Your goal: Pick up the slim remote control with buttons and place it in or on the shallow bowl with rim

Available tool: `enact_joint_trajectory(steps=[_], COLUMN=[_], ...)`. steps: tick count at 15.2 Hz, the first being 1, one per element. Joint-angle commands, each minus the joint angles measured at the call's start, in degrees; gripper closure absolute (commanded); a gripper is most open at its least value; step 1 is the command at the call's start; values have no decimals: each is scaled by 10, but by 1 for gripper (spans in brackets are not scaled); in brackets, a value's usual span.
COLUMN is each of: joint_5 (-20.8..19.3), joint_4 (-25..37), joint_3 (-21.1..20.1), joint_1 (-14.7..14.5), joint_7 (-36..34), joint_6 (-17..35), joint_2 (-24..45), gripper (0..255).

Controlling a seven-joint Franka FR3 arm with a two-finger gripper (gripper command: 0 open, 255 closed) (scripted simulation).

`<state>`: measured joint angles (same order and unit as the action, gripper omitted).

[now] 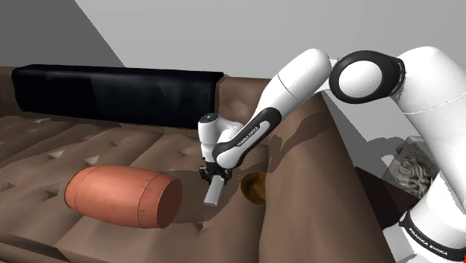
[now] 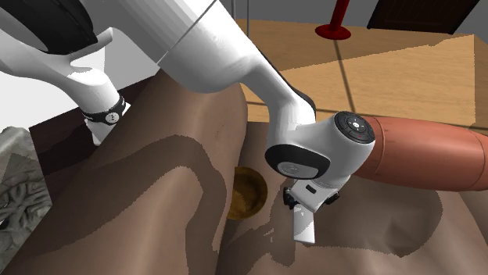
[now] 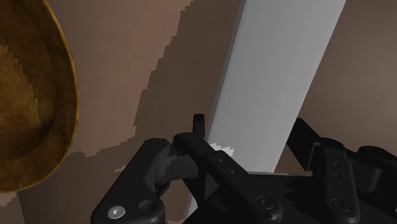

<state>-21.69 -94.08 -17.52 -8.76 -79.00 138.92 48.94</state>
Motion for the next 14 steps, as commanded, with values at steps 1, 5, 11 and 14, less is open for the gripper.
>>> enact_joint_trajectory(steps=[1,5,11,14], joint_5=[0,0,3,8], joint_4=[0,0,-5,-11], joint_3=[0,0,-4,-9], joint_1=[0,0,3,7], joint_7=[0,0,2,5], joint_6=[0,0,-7,-20], joint_2=[0,0,-12,-30], gripper=[255,255,255,255])
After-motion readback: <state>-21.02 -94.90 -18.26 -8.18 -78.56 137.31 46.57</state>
